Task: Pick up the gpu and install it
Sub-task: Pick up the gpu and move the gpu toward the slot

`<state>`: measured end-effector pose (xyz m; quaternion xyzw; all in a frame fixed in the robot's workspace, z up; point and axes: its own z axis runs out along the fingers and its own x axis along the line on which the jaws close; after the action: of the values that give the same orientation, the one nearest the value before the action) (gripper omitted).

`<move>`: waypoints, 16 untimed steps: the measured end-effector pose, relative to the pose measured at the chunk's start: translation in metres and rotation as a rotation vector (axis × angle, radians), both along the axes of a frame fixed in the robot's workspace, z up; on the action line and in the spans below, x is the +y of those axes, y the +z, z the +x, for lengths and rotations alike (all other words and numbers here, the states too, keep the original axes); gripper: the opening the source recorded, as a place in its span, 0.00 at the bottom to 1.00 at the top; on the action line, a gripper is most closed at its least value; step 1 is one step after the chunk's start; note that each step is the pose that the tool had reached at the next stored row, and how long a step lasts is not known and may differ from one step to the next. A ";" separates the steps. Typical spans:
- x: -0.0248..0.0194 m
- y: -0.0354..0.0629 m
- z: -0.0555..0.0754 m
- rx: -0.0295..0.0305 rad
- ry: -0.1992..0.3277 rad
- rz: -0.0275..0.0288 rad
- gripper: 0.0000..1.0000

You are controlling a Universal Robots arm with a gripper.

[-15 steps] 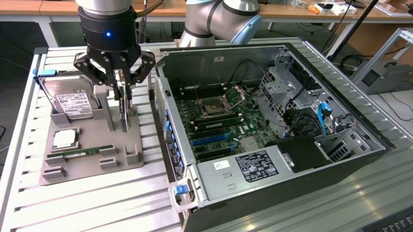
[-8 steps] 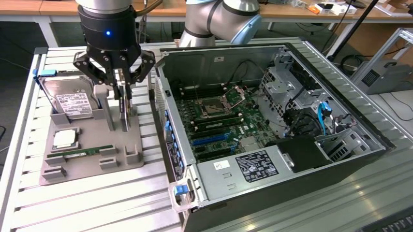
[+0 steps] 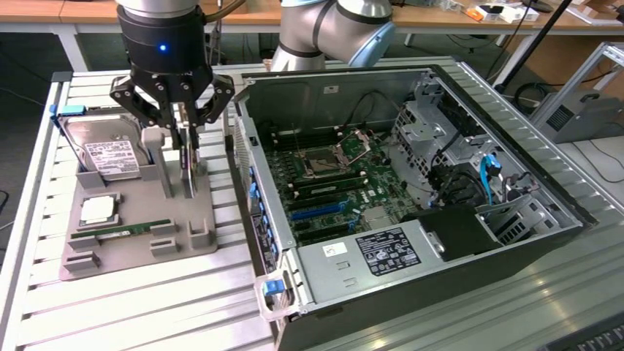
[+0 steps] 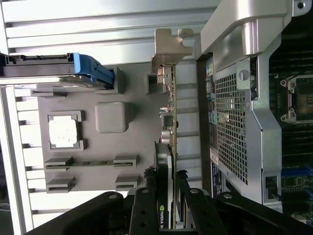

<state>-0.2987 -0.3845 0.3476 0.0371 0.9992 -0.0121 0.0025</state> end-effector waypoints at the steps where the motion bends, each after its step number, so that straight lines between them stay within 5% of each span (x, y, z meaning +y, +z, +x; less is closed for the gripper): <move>1: 0.0000 0.0004 0.000 0.0001 0.000 -0.0001 0.27; 16: 0.0000 0.0046 0.000 0.0001 0.000 0.0003 0.27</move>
<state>-0.2987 -0.3845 0.3522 0.0371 0.9992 -0.0120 0.0024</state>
